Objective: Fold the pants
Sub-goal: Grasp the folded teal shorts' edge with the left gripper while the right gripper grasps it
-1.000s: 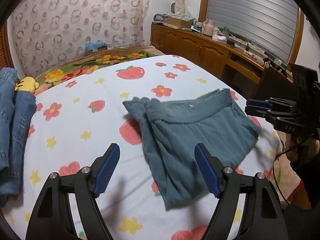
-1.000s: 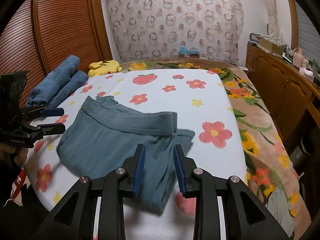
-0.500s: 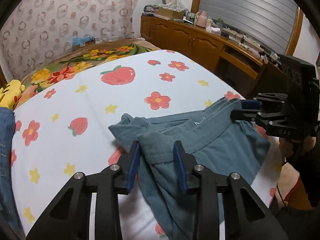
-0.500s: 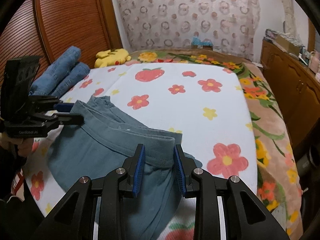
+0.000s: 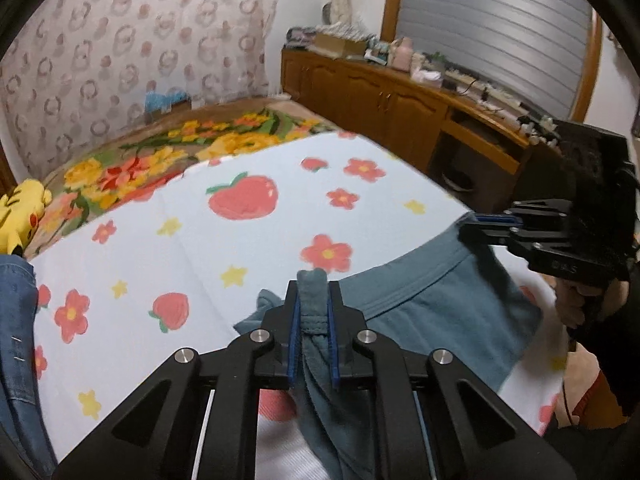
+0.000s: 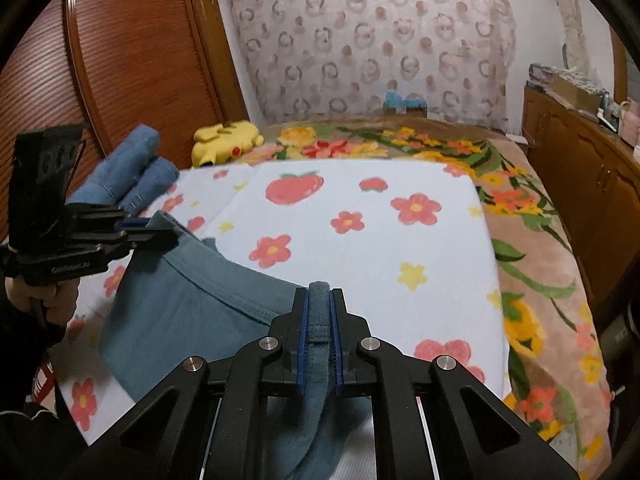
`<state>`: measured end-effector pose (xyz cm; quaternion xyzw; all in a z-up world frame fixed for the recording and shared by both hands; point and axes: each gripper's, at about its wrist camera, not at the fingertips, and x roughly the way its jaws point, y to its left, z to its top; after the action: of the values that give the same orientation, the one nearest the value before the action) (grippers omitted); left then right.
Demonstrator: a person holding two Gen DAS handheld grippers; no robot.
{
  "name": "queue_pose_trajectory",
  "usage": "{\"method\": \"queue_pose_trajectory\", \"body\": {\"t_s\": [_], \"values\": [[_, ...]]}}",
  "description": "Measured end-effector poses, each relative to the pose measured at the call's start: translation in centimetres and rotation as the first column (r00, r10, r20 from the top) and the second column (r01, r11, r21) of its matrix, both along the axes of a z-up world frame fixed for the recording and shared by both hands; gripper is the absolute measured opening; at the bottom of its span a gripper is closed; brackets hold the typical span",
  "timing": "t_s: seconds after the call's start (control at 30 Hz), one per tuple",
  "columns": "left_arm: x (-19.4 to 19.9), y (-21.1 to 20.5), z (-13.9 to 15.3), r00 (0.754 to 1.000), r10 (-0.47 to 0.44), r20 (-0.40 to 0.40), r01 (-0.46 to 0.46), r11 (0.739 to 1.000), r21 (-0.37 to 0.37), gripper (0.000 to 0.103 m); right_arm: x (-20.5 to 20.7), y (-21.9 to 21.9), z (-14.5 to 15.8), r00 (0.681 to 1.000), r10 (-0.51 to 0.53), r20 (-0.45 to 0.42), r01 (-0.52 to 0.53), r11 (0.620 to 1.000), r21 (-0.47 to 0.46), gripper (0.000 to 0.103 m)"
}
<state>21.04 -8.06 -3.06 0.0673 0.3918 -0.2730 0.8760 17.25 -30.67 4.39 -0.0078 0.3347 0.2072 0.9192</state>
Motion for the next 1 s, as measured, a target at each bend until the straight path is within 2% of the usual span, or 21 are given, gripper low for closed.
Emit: {"method": "queue_pose_trajectory", "body": {"t_s": [0.1,0.17,0.2,0.27,0.33,0.37,0.43,0.47,0.63,1.0], "values": [[0.7,-0.2,-1.4,0.999,0.001,-0.036,0.0,1.0,0.024,0.013,0.7,0.5,-0.9,0.999,-0.009,-0.038,0.008,1.0,-0.021,0.01],[0.7,0.0,-1.8,0.999,0.006,-0.047,-0.005,1.0,0.021,0.016,0.8,0.5,-0.8,0.999,-0.012,-0.049,0.011,1.0,-0.021,0.01],[0.7,0.2,-1.8,0.998,0.012,-0.055,-0.011,1.0,0.015,0.02,0.7,0.4,-0.7,0.999,-0.014,-0.051,0.013,1.0,-0.011,0.013],[0.6,0.6,-1.7,0.998,0.026,-0.055,-0.025,1.0,0.015,0.03,0.7,0.1,-0.2,0.998,-0.031,-0.057,0.03,1.0,-0.008,0.02],[0.3,1.0,-1.5,0.998,0.045,-0.046,-0.043,0.999,0.023,0.051,0.4,-0.2,0.1,0.997,-0.054,-0.062,0.054,0.999,-0.008,0.027],[0.1,1.3,-1.5,0.998,0.051,-0.046,-0.05,0.999,0.021,0.054,0.2,-0.3,0.2,0.996,-0.056,-0.066,0.056,0.998,0.001,0.03],[0.1,1.8,-1.6,0.997,0.055,-0.061,-0.054,0.998,0.011,0.073,-0.1,-0.4,0.3,0.996,-0.062,-0.07,0.062,0.998,0.001,0.036],[0.0,2.0,-1.7,0.996,0.061,-0.063,-0.06,0.998,0.011,0.076,-0.3,-0.4,0.3,0.995,-0.071,-0.07,0.071,0.997,-0.008,0.041],[0.0,2.3,-2.2,0.995,0.074,-0.07,-0.073,0.997,0.019,0.077,-1.6,-1.0,0.1,0.991,-0.1,-0.092,0.099,0.995,-0.017,0.048],[0.6,2.2,-3.6,0.991,0.076,-0.114,-0.075,0.997,0.018,0.077,-1.2,-1.7,-0.8,0.978,-0.129,-0.163,0.131,0.991,0.004,0.049]]}}
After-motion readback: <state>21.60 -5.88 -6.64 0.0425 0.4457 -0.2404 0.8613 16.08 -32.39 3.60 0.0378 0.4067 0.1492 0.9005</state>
